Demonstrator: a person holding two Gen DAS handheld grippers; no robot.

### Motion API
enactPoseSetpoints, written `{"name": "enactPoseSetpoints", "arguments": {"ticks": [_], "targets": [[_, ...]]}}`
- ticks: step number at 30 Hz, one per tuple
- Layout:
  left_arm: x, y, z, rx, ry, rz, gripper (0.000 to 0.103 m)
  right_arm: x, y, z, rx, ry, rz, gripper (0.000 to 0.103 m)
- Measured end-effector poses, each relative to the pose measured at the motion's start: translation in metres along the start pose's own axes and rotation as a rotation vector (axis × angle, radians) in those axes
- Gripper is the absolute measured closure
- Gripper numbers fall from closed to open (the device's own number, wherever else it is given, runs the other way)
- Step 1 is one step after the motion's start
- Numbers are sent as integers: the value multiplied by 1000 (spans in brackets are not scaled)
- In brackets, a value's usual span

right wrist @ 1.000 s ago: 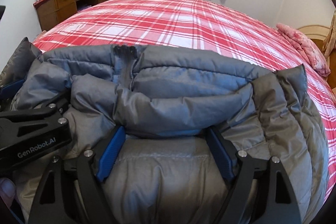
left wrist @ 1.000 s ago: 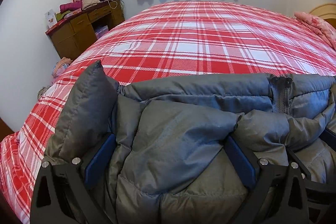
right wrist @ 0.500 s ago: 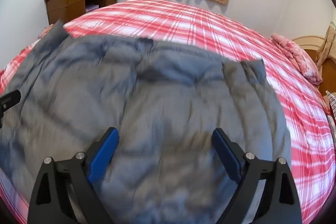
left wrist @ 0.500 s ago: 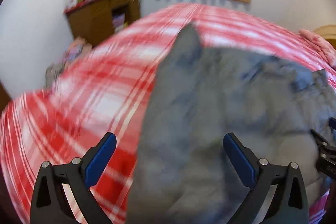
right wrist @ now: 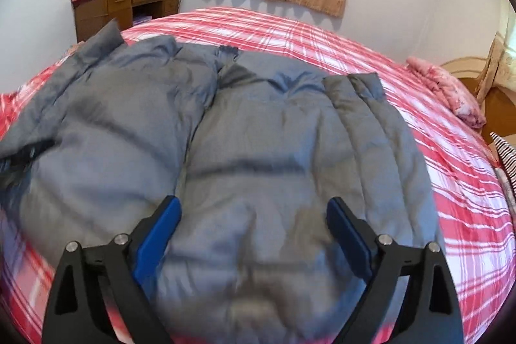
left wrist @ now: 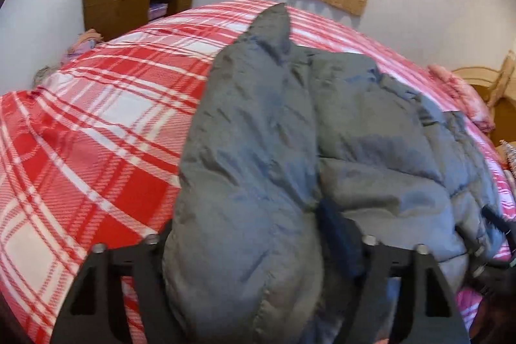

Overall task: Fold large clothes
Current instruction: 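Grasp the jacket edge with the left tool and lift it while the right tool withdraws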

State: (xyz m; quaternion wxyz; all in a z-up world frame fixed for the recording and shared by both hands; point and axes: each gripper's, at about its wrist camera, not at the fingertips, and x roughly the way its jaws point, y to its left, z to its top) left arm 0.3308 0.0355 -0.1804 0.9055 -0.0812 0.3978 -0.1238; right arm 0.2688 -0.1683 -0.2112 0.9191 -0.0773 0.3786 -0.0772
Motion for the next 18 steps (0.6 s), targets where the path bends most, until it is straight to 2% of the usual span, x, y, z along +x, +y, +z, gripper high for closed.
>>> {"name": "enactPoseSetpoints", "arguments": {"ticks": [1,3,4,5,8,11,15,18], "targets": [[0,-2,0,-3,-4,-14,40,6,4,-6,-15,3,-10,8],[-1,-6,0,4,-7,-42,60,13,7,-7,-16,-8,-19,8],[-2,-7,0,5,-6,-74,78,15,7,-4,-12,0,-19,8],[-6,-8,1,9,-6,-84,84,16,7,-1,-5,16,-17,7],[-17,-6,3,5,-29,-99,91,13,9,-1,-11,23,-18,7],[-38,6,2,-40,-63,-139,92,5,9,-7,-15,21,-15,8],[-56,16,0,-36,-82,-137,93,-1,20,-11,-40,16,3,8],[-71,32,0,-52,-90,-123,93,-5,34,-9,-65,10,48,8]]}}
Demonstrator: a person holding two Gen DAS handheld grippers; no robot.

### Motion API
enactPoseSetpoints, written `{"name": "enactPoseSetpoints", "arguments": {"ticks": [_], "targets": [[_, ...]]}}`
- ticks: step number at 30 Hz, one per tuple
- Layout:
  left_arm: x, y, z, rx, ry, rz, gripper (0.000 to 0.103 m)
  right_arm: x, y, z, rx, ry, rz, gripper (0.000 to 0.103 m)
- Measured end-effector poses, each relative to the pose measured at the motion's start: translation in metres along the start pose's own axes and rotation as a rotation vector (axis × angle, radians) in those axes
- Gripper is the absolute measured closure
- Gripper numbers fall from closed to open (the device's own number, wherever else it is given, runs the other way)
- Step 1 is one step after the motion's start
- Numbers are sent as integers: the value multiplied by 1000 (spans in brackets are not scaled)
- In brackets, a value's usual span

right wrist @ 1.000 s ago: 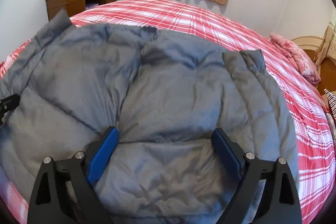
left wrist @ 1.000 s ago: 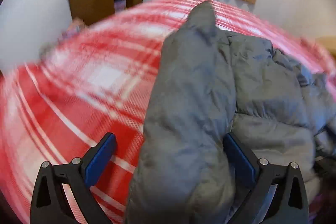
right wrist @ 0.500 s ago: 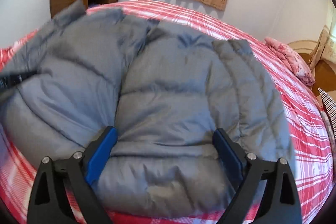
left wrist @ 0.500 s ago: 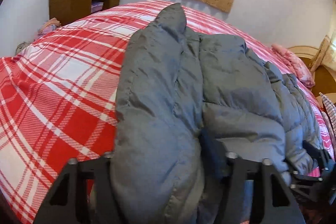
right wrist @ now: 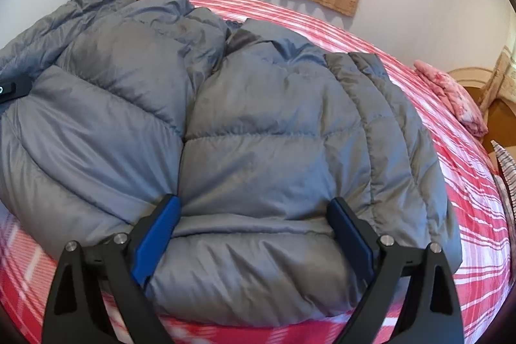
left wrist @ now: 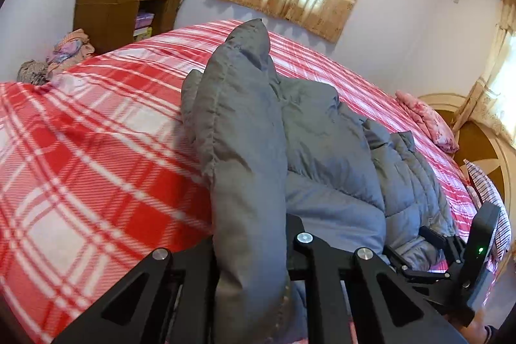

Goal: Fold large clothes

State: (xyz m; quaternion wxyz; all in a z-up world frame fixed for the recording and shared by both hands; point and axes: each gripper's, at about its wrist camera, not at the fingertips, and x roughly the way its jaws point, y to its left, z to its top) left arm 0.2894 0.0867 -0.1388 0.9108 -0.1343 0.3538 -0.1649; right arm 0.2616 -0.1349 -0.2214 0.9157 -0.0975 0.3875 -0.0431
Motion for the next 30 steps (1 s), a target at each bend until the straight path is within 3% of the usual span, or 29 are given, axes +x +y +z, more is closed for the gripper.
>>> {"name": "enactPoseSetpoints", "arguments": {"ticks": [3,6,9,11,14,17,20,23,28,30], "targets": [[-20,8,9,20,-37,58,93,-15,4,6,-20,-35,124,13],[-41,2,27,78,-95,133,93,-46,-8,9,5,-135,154,14],[-61,-23,41,161,-156,165,93,-75,-51,12,82,-233,119,14],[-71,-53,45,224,-187,157,93,-75,-85,12,153,-248,68,13],[-73,-112,47,358,-221,138,93,-57,-141,3,261,-213,-41,13],[-62,-177,42,498,-222,95,93,-36,-179,-11,354,-154,-96,13],[-35,-242,20,647,-190,74,93,-27,-202,-30,410,-118,-112,13],[7,-300,-22,830,-140,83,93,-22,-216,-45,454,-95,-117,13],[72,-336,-88,1063,-60,146,92,-16,-233,-68,510,-55,-117,13],[83,-345,-104,1121,-87,182,86,-12,-239,-76,526,-42,-113,13]]}}
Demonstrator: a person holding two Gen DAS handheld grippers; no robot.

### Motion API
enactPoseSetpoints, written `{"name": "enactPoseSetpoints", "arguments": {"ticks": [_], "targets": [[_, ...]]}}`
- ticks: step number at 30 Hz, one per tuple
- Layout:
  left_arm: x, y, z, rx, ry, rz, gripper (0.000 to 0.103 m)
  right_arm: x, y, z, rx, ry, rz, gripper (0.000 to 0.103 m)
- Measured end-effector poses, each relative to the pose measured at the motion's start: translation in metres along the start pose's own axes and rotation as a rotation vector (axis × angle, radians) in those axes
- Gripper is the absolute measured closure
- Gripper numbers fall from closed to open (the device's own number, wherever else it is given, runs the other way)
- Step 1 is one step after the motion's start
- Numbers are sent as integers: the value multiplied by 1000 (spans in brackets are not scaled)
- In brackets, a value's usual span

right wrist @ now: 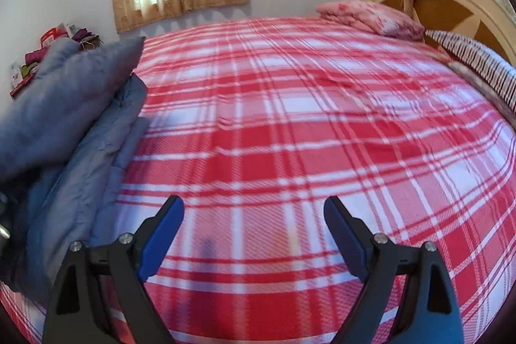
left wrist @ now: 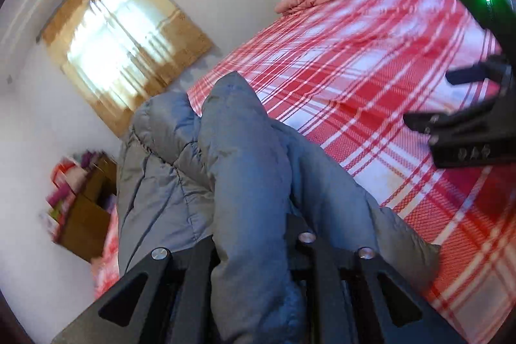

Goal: Fold large clothes

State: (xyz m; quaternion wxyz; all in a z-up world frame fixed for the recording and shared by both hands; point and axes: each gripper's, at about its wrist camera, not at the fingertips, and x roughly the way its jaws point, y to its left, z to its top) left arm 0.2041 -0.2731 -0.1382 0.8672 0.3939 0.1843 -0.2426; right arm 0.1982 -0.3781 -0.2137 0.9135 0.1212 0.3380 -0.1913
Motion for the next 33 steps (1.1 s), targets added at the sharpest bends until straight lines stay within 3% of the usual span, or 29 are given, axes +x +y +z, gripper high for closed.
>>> {"name": "enactPoseSetpoints", "arguments": {"ticks": [2,4,6,7,8,10,12,14,18,20,24,28,29,30,31,32,33], "targets": [[-2,-9,2,46,4,8,65,4,-9,0,33,20,23,13],[-11,-9,5,55,-3,2,55,5,-12,3,40,18,24,13],[-38,0,11,32,-70,-18,53,-1,-14,10,30,-4,15,13],[-49,5,14,17,-88,-39,43,-4,-15,15,27,-12,13,13],[-62,14,17,-10,-114,-69,25,-8,-15,21,27,-18,18,15],[-89,37,18,-65,-176,-72,9,-17,-16,36,30,-38,32,20],[-107,69,15,-141,-212,-59,9,-35,-8,59,20,-81,65,20],[-107,95,7,-209,-198,-31,5,-50,6,84,0,-106,128,20],[-57,173,-32,-423,-30,148,5,-72,57,130,-70,-108,283,20],[-24,205,-57,-527,56,217,5,-69,88,148,-102,-54,354,20],[34,246,-104,-722,190,273,5,-38,159,165,-211,82,360,20],[72,241,-126,-837,250,177,5,22,196,150,-230,277,297,24],[78,239,-125,-853,252,162,5,34,198,142,-225,317,289,28],[82,237,-125,-873,249,142,5,38,196,137,-220,334,303,44],[82,233,-125,-888,241,123,5,40,197,129,-232,343,345,74],[79,230,-122,-905,215,94,5,35,192,123,-241,327,374,87],[73,230,-119,-906,194,76,5,29,188,122,-235,302,398,91]]}}
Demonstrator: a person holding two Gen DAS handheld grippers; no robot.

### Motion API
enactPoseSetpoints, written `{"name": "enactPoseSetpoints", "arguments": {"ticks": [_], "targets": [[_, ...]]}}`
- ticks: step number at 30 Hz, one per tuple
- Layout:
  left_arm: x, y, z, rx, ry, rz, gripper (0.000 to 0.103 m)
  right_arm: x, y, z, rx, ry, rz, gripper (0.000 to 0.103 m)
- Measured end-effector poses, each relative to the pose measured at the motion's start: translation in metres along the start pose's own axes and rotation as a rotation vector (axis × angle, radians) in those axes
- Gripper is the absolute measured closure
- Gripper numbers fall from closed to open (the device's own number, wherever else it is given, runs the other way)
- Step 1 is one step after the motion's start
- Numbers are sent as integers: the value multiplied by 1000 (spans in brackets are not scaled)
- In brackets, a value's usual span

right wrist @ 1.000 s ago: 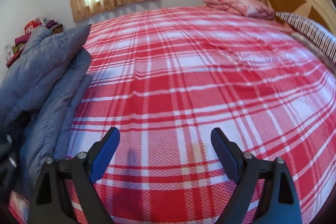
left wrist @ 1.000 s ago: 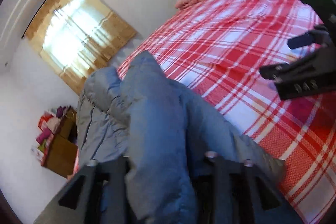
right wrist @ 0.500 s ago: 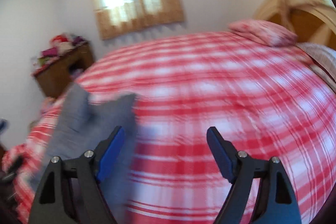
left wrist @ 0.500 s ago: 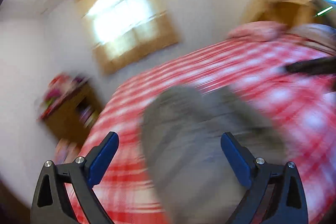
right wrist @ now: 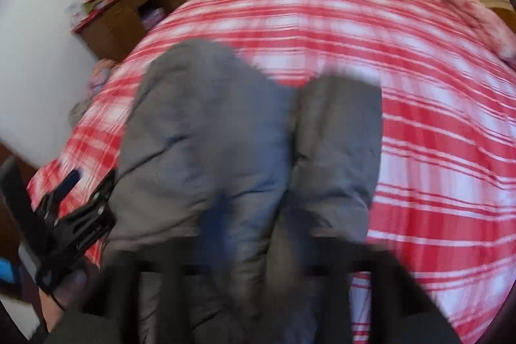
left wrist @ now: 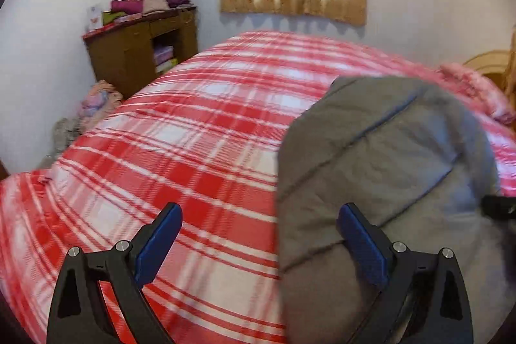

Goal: Fold large clothes

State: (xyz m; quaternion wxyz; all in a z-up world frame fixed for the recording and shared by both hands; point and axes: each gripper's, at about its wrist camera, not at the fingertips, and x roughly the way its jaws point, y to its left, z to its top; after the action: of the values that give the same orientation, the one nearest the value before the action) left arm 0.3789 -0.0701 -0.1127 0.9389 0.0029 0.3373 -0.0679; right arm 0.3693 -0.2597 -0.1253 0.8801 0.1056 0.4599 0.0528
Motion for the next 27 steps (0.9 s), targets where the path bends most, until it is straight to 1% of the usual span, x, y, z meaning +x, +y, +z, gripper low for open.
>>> {"name": "enactPoseSetpoints", "arguments": {"ticks": [2,4,5,6,7,10,11,12,13,14,16,17,18,20,22,24,26,27], "targets": [[-16,-13,4,30,-39,-36,5,-28,-3,-12,-15,-97,71,94],[-29,-25,7,70,-82,-53,5,-37,-6,-20,-25,-136,55,95],[-34,-35,7,96,-103,-57,5,-38,-15,-28,-21,-151,35,95],[-38,-48,6,136,-118,-70,5,-33,-19,-31,-16,-142,21,95],[-38,-65,3,190,-119,-85,5,-21,-31,-40,0,-111,-4,95],[-29,-107,-9,334,-102,-84,5,1,-62,-58,72,-78,-36,94],[-28,-117,-15,370,-111,-74,5,1,-70,-62,97,-76,-40,92],[-29,-125,-19,397,-123,-65,5,-8,-78,-61,118,-76,-49,86],[-30,-130,-21,416,-131,-64,5,-19,-84,-62,146,-88,-70,74],[-31,-135,-22,430,-133,-67,5,-31,-85,-60,151,-104,-96,73],[-31,-140,-22,440,-131,-74,5,-58,-79,-51,130,-154,-215,73],[-32,-143,-21,442,-124,-89,5,-76,-70,-42,118,-201,-247,73],[-30,-144,-20,445,-120,-96,5,-85,-64,-38,115,-217,-255,73],[-26,-145,-18,443,-109,-99,5,-97,-44,-22,107,-250,-233,73],[-26,-141,-15,424,-93,-108,5,-89,-30,-13,102,-243,-201,73],[-27,-131,-9,391,-85,-113,5,-58,-29,-7,117,-215,-177,75],[-32,-119,1,340,-103,-90,5,-28,-41,-18,167,-179,-166,75],[-32,-108,10,289,-113,-88,5,-21,-43,-26,173,-173,-182,75]]}}
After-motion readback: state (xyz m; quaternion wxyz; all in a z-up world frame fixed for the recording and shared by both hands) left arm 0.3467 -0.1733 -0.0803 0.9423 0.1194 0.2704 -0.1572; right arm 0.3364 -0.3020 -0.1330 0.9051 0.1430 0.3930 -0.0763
